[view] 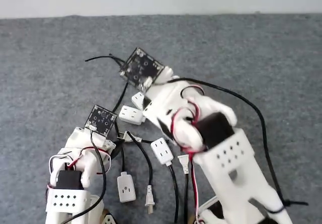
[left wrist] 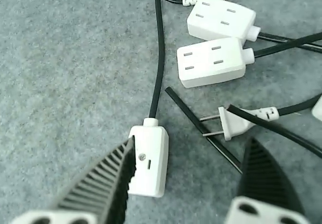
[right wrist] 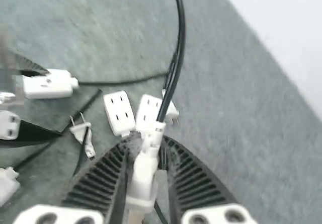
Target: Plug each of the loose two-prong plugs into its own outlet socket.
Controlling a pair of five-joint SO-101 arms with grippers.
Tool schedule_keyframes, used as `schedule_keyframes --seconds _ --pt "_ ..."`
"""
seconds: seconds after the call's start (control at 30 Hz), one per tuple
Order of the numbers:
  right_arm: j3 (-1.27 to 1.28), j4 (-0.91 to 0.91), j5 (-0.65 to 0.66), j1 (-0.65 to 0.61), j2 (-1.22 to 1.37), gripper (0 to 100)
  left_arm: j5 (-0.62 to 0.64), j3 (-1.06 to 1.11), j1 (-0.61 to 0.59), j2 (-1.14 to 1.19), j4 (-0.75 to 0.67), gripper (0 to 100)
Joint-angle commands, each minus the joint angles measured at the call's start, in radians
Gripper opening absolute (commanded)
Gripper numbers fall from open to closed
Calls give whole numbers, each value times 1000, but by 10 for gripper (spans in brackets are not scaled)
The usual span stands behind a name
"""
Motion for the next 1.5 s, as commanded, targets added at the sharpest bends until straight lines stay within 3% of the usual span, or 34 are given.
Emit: schedule_keyframes --seconds 0.0,0.13,0.33,0.43,0.57,0.87,1.13,1.47 --pt "-25 4 -12 -18 -73 8 9 -91 9 -14 41 316" --pt "-28 -4 -12 -18 -93 8 14 -137 34 -112 92 316" --pt "-28 -21 -12 -19 -120 8 15 -150 239 -509 288 316" --pt "-28 -64 -12 -19 -142 8 6 -163 282 -519 302 316" --pt "-26 -113 -12 -19 -139 8 -83 -202 278 -476 196 316" --pt "-29 -171 -11 -19 -150 8 -144 -278 293 -476 -14 316" --pt "-54 -337 -11 -19 -145 8 -224 -337 520 -476 -117 316" --pt "-83 -314 -6 -142 -150 8 -296 -326 643 -476 -198 316"
